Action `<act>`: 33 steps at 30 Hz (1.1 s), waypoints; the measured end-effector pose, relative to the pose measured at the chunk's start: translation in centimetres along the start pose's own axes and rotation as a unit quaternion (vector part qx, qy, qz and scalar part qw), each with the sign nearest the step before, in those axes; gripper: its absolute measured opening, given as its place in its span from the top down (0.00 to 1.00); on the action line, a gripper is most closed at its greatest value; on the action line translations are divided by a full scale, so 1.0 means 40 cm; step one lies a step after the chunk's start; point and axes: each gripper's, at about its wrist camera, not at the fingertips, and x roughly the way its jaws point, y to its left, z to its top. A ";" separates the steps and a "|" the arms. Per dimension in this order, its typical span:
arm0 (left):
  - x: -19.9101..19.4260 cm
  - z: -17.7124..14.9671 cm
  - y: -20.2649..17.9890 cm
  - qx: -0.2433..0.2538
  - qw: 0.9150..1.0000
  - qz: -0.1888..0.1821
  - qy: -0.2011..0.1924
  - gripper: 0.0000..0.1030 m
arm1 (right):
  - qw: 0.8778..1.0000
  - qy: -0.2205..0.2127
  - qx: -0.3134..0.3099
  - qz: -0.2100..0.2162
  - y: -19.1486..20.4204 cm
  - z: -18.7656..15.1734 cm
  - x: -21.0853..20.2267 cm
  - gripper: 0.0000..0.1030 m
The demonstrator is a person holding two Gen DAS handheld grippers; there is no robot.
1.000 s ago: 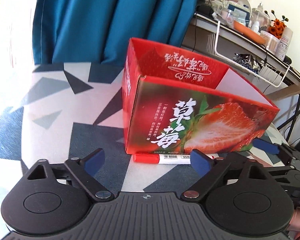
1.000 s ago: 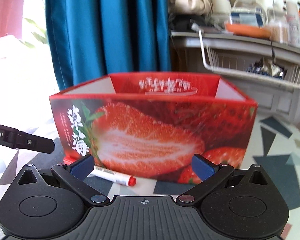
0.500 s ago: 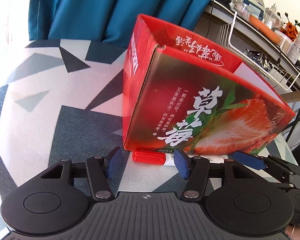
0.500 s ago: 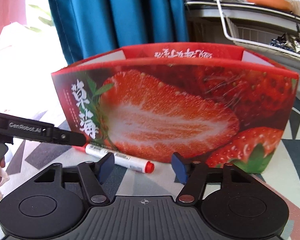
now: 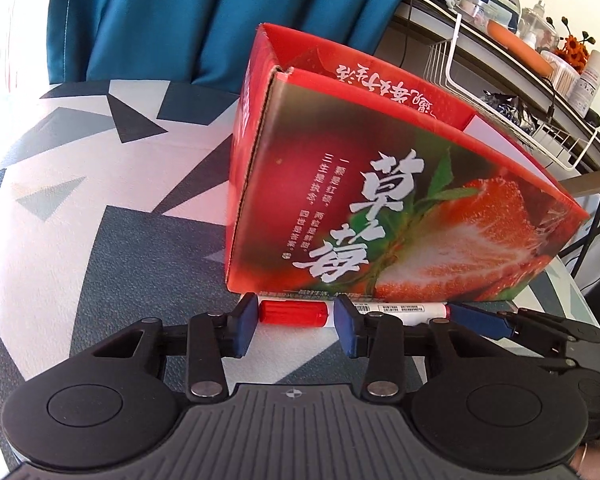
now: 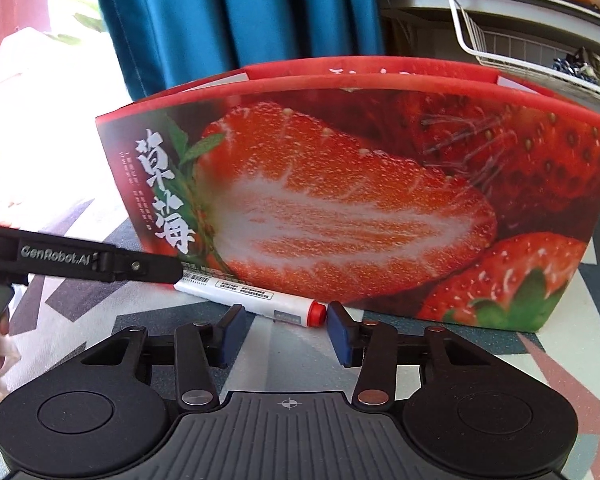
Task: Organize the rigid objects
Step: 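Close the left tool on the marker and lift it, then carry the marker into the red box and open the left tool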
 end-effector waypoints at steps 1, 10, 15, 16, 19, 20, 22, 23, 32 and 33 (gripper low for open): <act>0.000 -0.002 -0.004 0.001 1.000 0.002 -0.001 0.57 | 1.000 0.000 0.001 -0.001 -0.003 0.001 0.000 0.60; -0.001 -0.006 -0.019 -0.001 1.000 0.018 -0.004 0.57 | 1.000 0.001 0.009 0.000 -0.018 0.003 0.002 0.63; -0.014 -0.015 -0.037 0.006 1.000 0.024 0.004 0.57 | 1.000 0.005 0.015 0.003 -0.027 0.001 -0.011 0.66; -0.018 -0.016 -0.039 0.004 1.000 0.024 0.006 0.57 | 1.000 0.006 0.020 0.005 -0.029 0.002 -0.016 0.66; -0.032 -0.019 -0.044 0.004 1.000 0.022 0.003 0.57 | 1.000 0.003 0.016 0.004 -0.025 -0.002 -0.035 0.66; -0.038 -0.020 -0.046 0.004 1.000 0.021 0.001 0.57 | 1.000 0.000 0.009 0.001 -0.020 -0.003 -0.044 0.66; -0.051 -0.019 -0.052 0.003 1.000 0.019 -0.002 0.57 | 1.000 -0.005 0.000 -0.002 -0.015 -0.002 -0.062 0.66; -0.058 -0.019 -0.057 0.005 1.000 0.018 -0.005 0.57 | 1.000 -0.007 -0.001 -0.002 -0.014 -0.001 -0.071 0.66; -0.125 -0.002 -0.104 0.015 0.999 0.006 -0.029 0.57 | 0.999 -0.053 -0.011 -0.009 -0.011 0.031 -0.176 0.66; -0.132 0.001 -0.111 0.016 0.999 0.004 -0.033 0.57 | 0.998 -0.059 -0.014 -0.011 -0.009 0.037 -0.188 0.66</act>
